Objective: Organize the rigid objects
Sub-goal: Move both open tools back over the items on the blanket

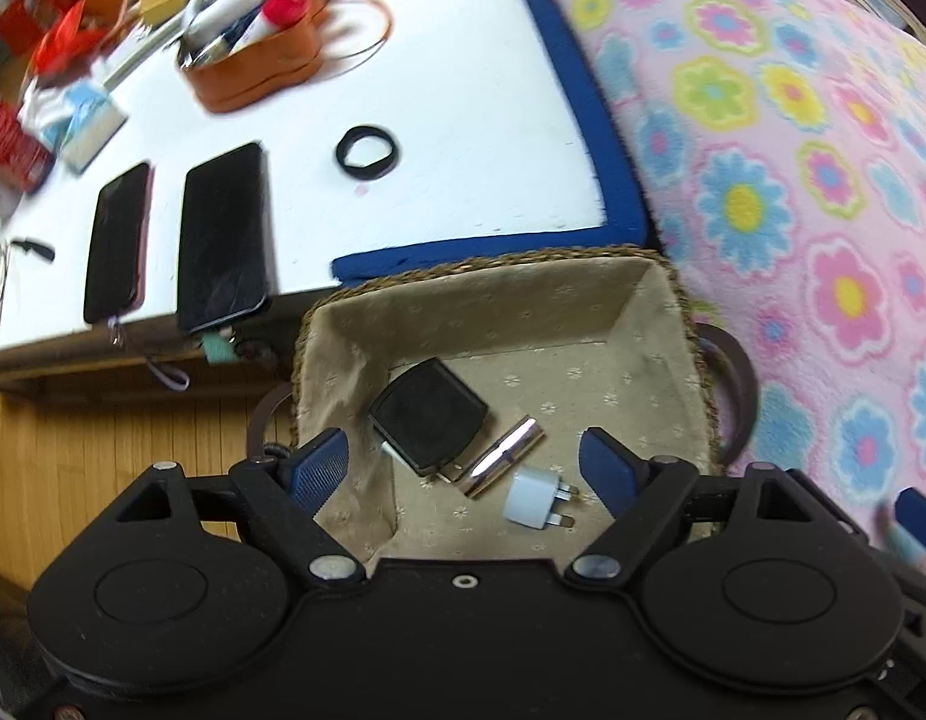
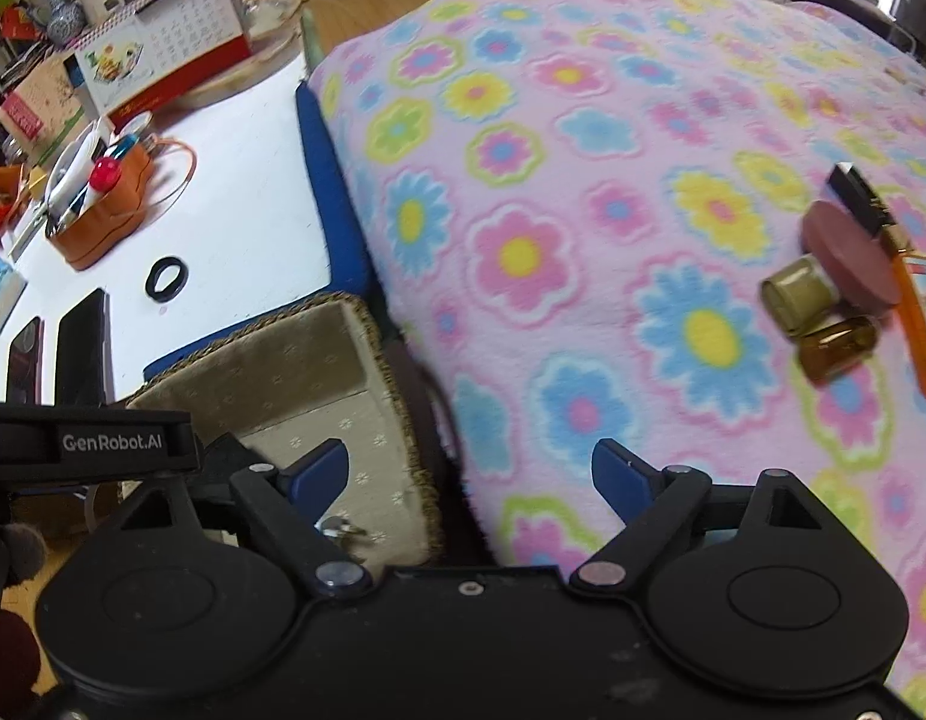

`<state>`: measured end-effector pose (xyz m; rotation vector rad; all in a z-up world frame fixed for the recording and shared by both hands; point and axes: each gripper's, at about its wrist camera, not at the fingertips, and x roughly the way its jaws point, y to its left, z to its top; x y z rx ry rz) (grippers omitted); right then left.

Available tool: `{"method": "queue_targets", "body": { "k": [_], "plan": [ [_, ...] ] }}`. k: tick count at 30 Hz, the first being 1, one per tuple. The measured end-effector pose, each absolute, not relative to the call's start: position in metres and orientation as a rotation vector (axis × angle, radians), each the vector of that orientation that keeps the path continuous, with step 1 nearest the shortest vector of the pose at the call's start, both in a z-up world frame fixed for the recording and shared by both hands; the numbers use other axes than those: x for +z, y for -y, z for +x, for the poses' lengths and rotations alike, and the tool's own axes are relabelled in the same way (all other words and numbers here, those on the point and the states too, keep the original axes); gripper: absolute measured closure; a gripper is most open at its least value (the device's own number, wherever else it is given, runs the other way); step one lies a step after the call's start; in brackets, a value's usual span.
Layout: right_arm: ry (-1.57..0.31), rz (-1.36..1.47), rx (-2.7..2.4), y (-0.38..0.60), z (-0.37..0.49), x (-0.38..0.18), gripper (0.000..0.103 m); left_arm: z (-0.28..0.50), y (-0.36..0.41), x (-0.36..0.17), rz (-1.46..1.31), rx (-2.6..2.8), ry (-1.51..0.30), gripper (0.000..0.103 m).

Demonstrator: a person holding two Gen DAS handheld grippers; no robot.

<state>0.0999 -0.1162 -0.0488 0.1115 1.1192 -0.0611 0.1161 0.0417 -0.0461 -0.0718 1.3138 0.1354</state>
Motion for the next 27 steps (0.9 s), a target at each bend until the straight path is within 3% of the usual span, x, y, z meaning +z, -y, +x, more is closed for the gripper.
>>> {"method": "queue_targets", "body": {
  "k": [6,20,25,27],
  "plan": [
    [-1.007,0.107,-0.118,0.152,0.072,-0.03,0.001,0.108,-0.013,-0.034,-0.012,0.018,-1.266,0.021],
    [-0.81,0.138,-0.409,0.3,-0.007,-0.018,0.0,0.085,0.057,-0.017,0.12,-0.219,-1.161,0.021],
    [-0.831,0.086,-0.539,0.347,-0.019,-0.037,0.001,0.082,0.081,-0.019,0.149,-0.272,-1.175,0.021],
    [-0.873,0.117,-0.553,0.368,-0.024,-0.048,0.007,0.081,0.09,-0.02,0.161,-0.282,-1.181,0.021]
  ]
}}
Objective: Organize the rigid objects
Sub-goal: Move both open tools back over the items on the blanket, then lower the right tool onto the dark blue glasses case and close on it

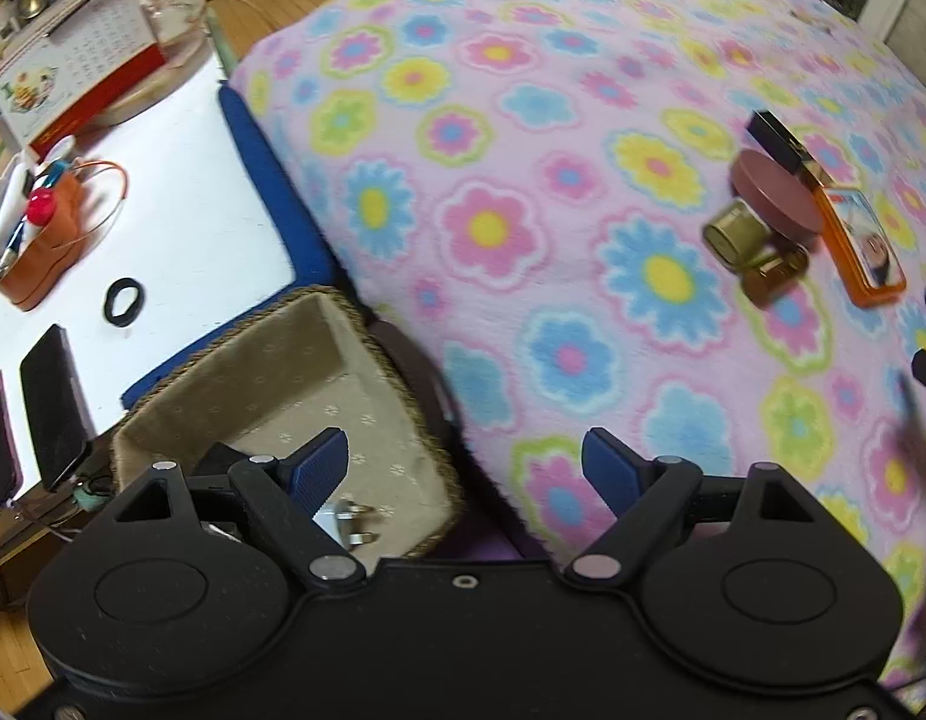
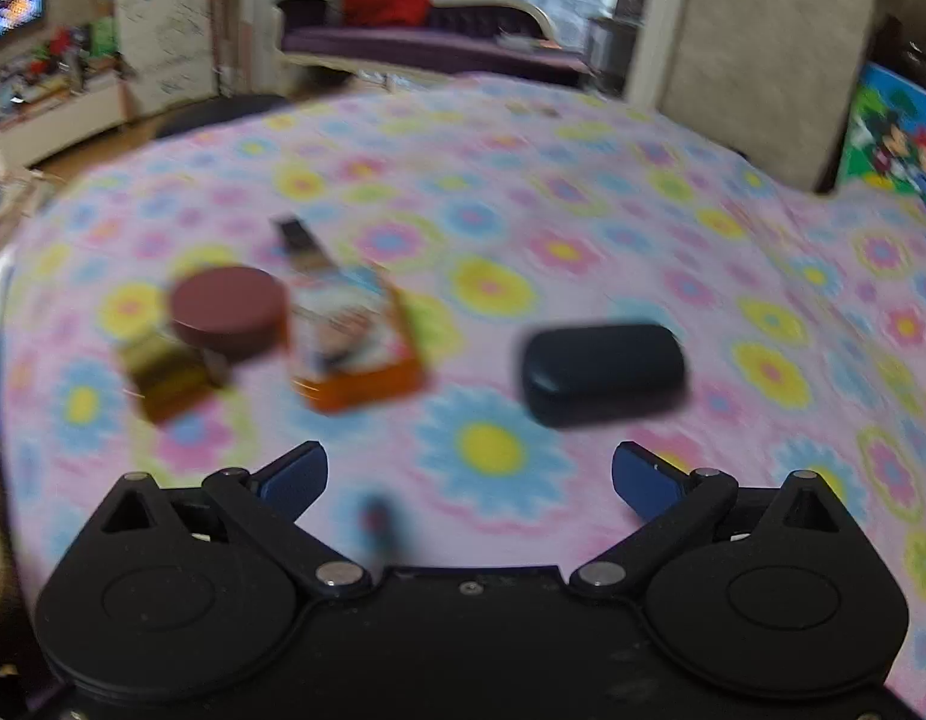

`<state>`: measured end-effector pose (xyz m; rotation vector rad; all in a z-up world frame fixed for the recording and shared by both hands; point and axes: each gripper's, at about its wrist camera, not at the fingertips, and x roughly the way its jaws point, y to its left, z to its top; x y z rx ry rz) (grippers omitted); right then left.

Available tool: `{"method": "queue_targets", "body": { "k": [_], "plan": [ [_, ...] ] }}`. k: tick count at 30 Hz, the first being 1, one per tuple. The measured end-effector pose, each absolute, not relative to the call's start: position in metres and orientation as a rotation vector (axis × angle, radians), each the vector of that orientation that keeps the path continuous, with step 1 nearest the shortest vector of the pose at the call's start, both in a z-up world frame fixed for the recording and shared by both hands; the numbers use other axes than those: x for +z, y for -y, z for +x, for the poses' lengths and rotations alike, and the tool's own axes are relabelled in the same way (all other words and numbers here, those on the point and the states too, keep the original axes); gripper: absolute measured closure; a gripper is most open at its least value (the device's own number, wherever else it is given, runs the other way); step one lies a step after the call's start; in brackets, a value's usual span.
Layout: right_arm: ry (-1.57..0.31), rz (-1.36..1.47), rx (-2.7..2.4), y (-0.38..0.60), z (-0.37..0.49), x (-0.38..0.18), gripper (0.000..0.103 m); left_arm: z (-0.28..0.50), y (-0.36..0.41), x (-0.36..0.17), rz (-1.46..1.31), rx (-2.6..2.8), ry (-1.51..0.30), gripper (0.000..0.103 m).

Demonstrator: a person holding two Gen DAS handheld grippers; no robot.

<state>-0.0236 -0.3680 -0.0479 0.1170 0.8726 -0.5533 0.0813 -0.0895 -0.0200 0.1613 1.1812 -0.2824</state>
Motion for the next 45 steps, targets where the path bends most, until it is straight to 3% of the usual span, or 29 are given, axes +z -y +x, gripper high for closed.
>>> {"method": "queue_targets", "body": {
  "k": [2,4,8,14,18,21,26,28,30,31,33,35,43,45],
  "plan": [
    [-0.918,0.16,-0.573,0.387,-0.027,-0.06,0.013,0.08,0.097,-0.021,0.176,-0.29,-1.182,0.021],
    [-0.888,0.145,-0.586,0.397,-0.027,-0.061,0.012,0.08,0.104,-0.021,0.189,-0.296,-1.179,0.021],
    [-0.867,0.162,-0.617,0.429,-0.009,-0.057,0.025,0.078,0.114,-0.021,0.195,-0.321,-1.186,0.021],
    [-0.824,0.288,-0.663,0.482,0.023,-0.056,0.028,0.077,0.122,-0.021,0.2,-0.335,-1.186,0.021],
    [-0.781,0.445,-0.671,0.491,0.021,-0.054,0.007,0.078,0.126,-0.021,0.19,-0.339,-1.191,0.021],
    [-0.762,0.525,-0.7,0.499,0.029,-0.054,0.0,0.078,0.131,-0.02,0.182,-0.349,-1.196,0.021],
    [-0.76,0.608,-0.737,0.517,0.052,-0.051,0.001,0.075,0.14,-0.019,0.207,-0.364,-1.175,0.021],
    [-0.791,0.544,-0.75,0.516,0.064,-0.053,0.012,0.074,0.141,-0.019,0.214,-0.369,-1.17,0.021],
    [-0.83,0.398,-0.752,0.506,0.075,-0.056,0.031,0.073,0.141,-0.02,0.217,-0.373,-1.171,0.021],
    [-0.839,0.333,-0.726,0.499,0.078,-0.057,0.032,0.074,0.141,-0.02,0.216,-0.371,-1.173,0.021],
    [-0.854,0.218,-0.643,0.484,0.074,-0.062,0.047,0.074,0.141,-0.022,0.215,-0.369,-1.177,0.021],
    [-0.868,0.079,-0.538,0.461,0.065,-0.064,0.053,0.075,0.141,-0.023,0.212,-0.37,-1.182,0.021],
    [-0.811,-0.115,-0.33,0.418,0.009,-0.069,0.05,0.068,0.158,-0.018,0.217,-0.456,-1.154,0.021],
    [-0.783,-0.101,-0.364,0.423,0.012,-0.072,0.035,0.071,0.167,-0.016,0.203,-0.462,-1.156,0.021]
  ]
}}
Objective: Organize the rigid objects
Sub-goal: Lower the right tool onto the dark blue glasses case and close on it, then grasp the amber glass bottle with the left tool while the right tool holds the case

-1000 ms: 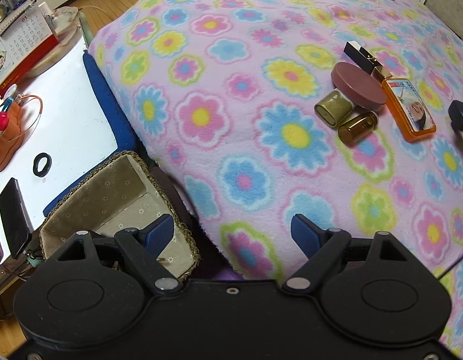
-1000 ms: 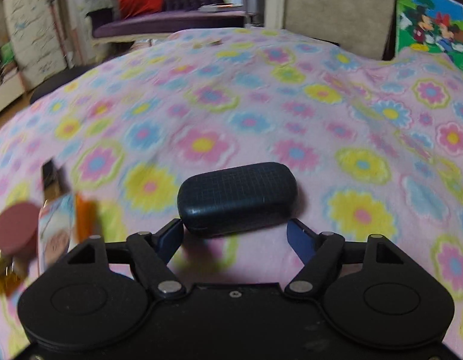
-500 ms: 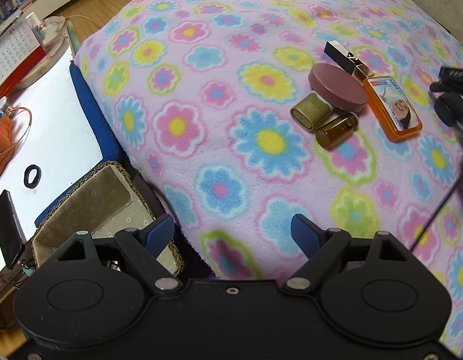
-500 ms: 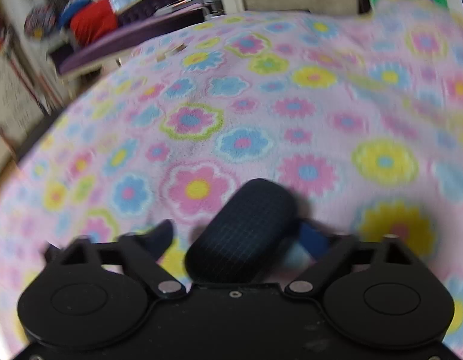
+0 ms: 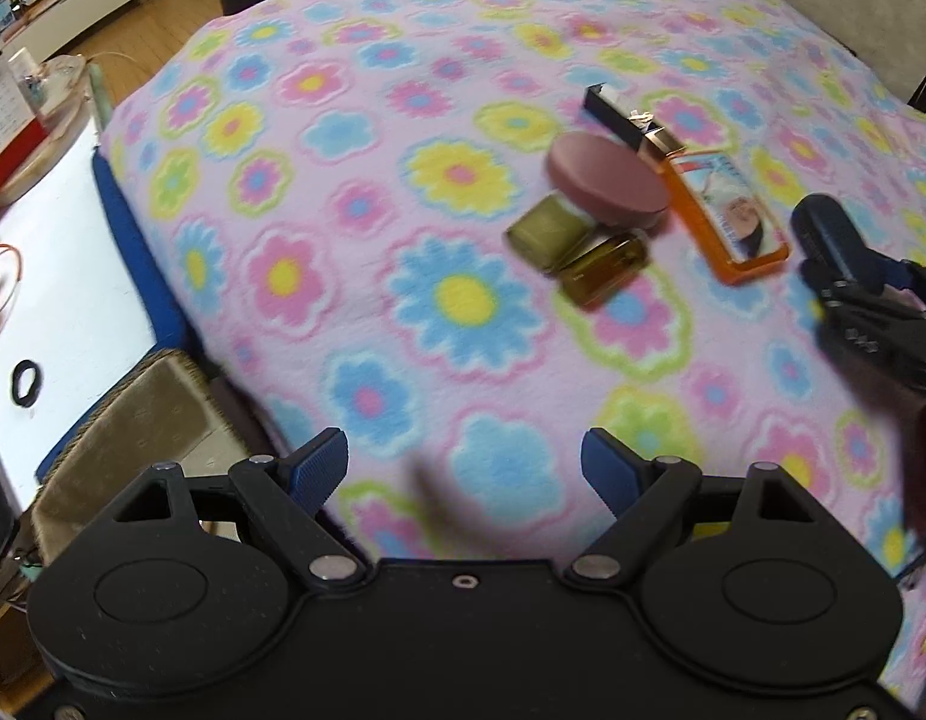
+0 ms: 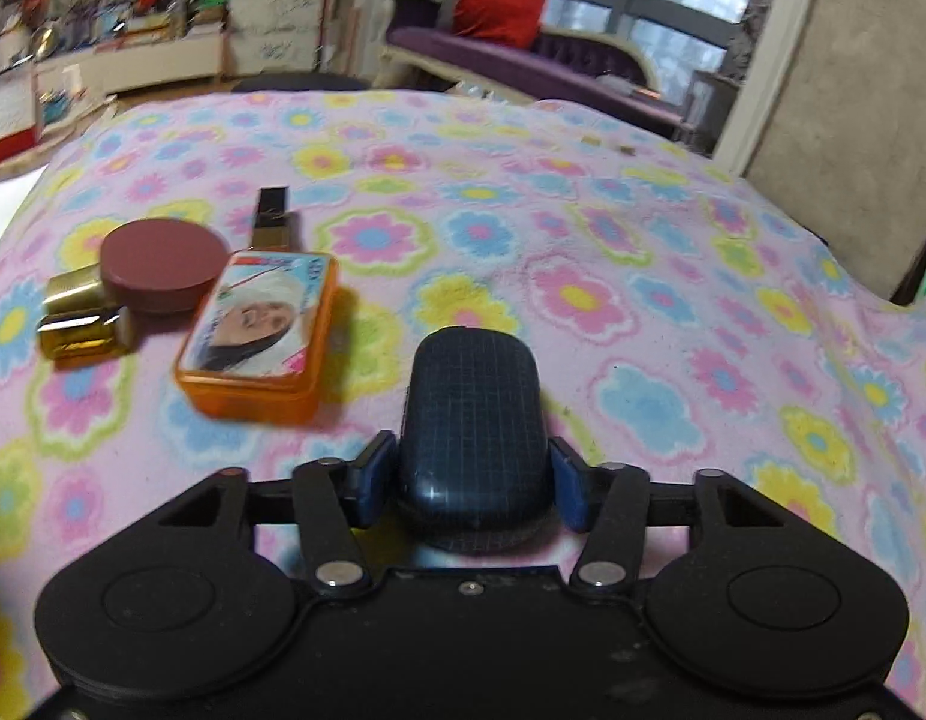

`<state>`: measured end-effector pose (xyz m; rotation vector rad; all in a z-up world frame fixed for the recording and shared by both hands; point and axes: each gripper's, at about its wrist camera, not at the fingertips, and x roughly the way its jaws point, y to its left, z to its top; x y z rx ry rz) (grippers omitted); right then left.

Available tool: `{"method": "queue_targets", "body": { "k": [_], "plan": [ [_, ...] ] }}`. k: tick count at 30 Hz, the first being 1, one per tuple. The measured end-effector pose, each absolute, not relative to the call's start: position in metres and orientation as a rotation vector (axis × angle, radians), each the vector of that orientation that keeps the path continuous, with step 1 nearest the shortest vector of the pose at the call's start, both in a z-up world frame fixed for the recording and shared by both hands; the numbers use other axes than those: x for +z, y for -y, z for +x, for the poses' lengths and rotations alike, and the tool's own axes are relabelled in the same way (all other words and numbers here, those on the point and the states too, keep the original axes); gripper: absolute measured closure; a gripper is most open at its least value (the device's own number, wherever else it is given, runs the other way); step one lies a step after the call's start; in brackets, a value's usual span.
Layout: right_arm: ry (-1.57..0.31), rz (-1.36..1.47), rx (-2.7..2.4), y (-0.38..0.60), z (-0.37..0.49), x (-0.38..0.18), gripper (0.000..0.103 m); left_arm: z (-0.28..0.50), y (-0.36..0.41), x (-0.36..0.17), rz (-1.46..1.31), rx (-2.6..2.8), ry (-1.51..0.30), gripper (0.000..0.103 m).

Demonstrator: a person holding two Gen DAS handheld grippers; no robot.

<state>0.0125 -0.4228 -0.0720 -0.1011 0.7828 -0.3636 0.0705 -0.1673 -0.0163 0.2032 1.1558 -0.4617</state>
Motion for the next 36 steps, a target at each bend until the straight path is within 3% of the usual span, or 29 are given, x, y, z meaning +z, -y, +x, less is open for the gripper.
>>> {"method": "queue_targets", "body": {
  "k": [1,3,4,11,21,25,28,35,36],
  "plan": [
    [-0.776,-0.095,-0.385,0.425,0.015,-0.073,0.028,0.072,0.171,-0.015,0.186,-0.459,-1.158,0.021],
    [-0.781,-0.061,-0.401,0.435,0.022,-0.077,0.002,0.078,0.179,-0.014,0.13,-0.449,-1.167,0.022],
    [-0.789,-0.03,-0.384,0.44,0.024,-0.078,0.0,0.081,0.183,-0.014,0.09,-0.444,-1.174,0.022],
    [-0.761,0.045,-0.299,0.452,0.023,-0.082,0.0,0.1,0.22,-0.021,-0.131,-0.347,-1.227,0.022],
    [-0.723,0.064,-0.273,0.448,0.01,-0.078,0.0,0.123,0.26,-0.045,-0.144,-0.131,-1.235,0.022],
    [-0.719,0.066,-0.274,0.448,0.009,-0.077,0.0,0.123,0.261,-0.05,-0.146,-0.08,-1.227,0.029],
    [-0.72,0.062,-0.275,0.448,0.01,-0.078,0.0,0.122,0.26,-0.046,-0.119,-0.085,-1.211,0.052],
    [-0.716,0.078,-0.255,0.451,0.009,-0.078,0.0,0.119,0.239,-0.041,-0.066,-0.189,-1.256,0.052],
    [-0.712,0.082,-0.256,0.452,0.009,-0.078,0.006,0.117,0.234,-0.04,-0.05,-0.199,-1.263,0.052]
  ]
}}
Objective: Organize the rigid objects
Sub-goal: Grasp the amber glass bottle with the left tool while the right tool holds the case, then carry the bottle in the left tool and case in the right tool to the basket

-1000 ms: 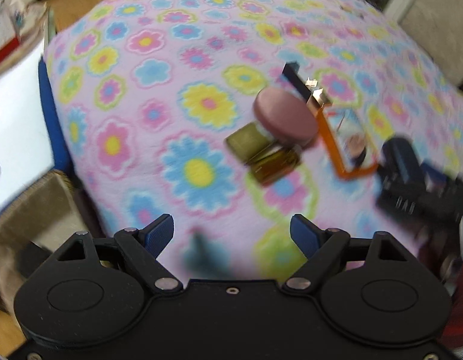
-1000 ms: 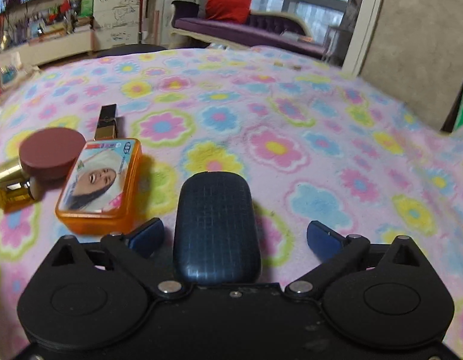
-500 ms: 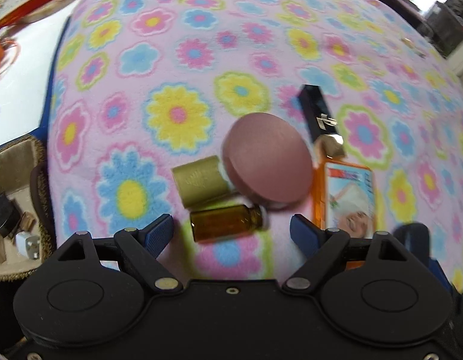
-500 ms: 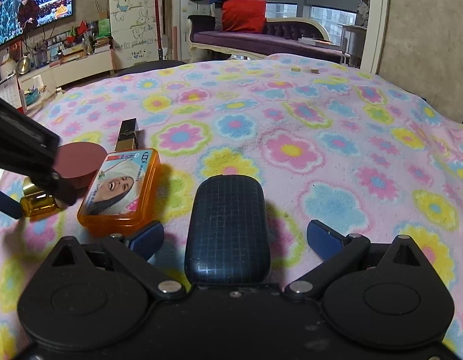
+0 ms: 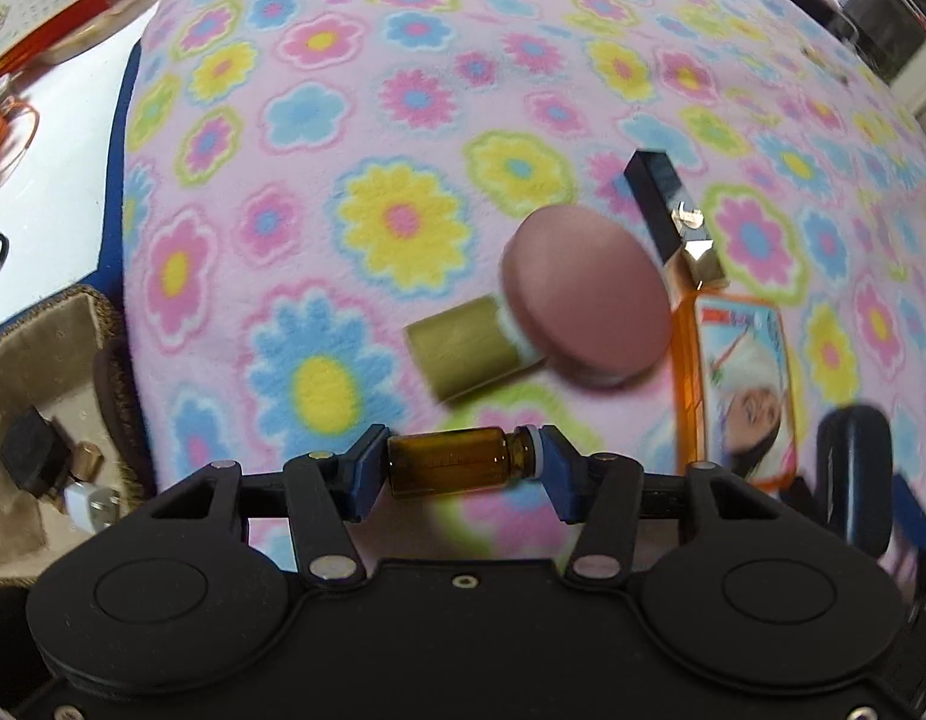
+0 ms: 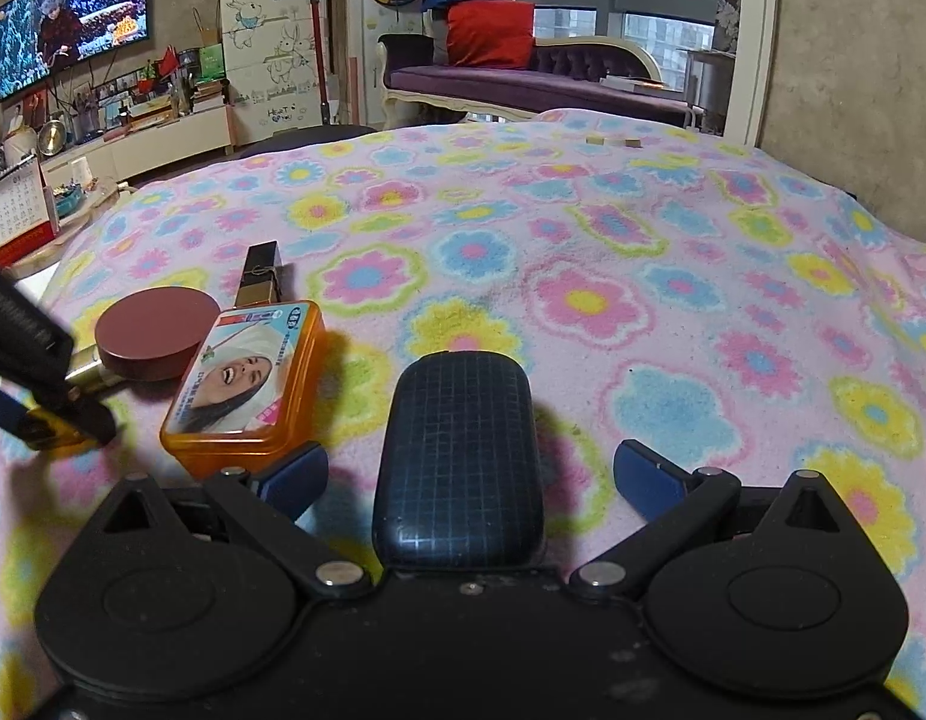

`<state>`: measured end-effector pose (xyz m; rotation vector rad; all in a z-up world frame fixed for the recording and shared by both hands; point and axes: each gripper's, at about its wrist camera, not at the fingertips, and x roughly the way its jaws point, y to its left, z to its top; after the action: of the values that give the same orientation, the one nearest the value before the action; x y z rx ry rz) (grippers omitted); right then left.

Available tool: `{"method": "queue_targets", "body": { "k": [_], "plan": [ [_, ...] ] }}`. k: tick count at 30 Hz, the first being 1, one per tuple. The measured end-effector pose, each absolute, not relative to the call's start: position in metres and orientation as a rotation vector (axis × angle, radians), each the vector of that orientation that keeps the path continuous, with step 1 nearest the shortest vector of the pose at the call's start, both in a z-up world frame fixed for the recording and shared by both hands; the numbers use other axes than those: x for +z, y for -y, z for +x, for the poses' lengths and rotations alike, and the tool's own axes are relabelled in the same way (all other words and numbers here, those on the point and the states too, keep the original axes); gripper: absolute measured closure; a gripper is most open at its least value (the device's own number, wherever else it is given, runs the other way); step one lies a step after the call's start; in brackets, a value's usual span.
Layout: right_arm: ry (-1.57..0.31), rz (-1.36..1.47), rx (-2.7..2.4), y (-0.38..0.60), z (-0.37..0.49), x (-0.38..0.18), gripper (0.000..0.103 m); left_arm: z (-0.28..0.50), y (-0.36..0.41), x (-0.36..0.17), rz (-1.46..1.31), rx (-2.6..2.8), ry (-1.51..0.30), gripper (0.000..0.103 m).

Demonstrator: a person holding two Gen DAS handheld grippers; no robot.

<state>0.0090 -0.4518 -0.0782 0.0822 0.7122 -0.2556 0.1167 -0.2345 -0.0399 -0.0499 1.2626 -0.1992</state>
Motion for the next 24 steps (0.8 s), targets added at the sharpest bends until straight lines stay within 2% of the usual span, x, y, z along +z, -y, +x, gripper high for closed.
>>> {"method": "queue_targets", "body": {
  "k": [1,3,5,16,24],
  "plan": [
    [-0.709,0.085,-0.256,0.452,0.009,-0.079,0.012,0.115,0.229,-0.039,-0.032,-0.205,-1.269,0.052],
    [-0.698,0.082,-0.251,0.452,0.008,-0.079,0.036,0.11,0.217,-0.035,0.003,-0.214,-1.273,0.052],
    [-0.685,0.086,-0.237,0.452,0.006,-0.079,0.053,0.106,0.203,-0.032,0.039,-0.206,-1.272,0.052],
    [-0.662,0.173,-0.213,0.462,0.004,-0.08,0.053,0.116,0.101,-0.019,0.054,-0.115,-1.286,0.052],
    [-0.695,0.077,-0.255,0.448,0.011,-0.08,0.053,0.125,0.031,-0.02,-0.015,-0.015,-1.313,0.052]
  ]
}}
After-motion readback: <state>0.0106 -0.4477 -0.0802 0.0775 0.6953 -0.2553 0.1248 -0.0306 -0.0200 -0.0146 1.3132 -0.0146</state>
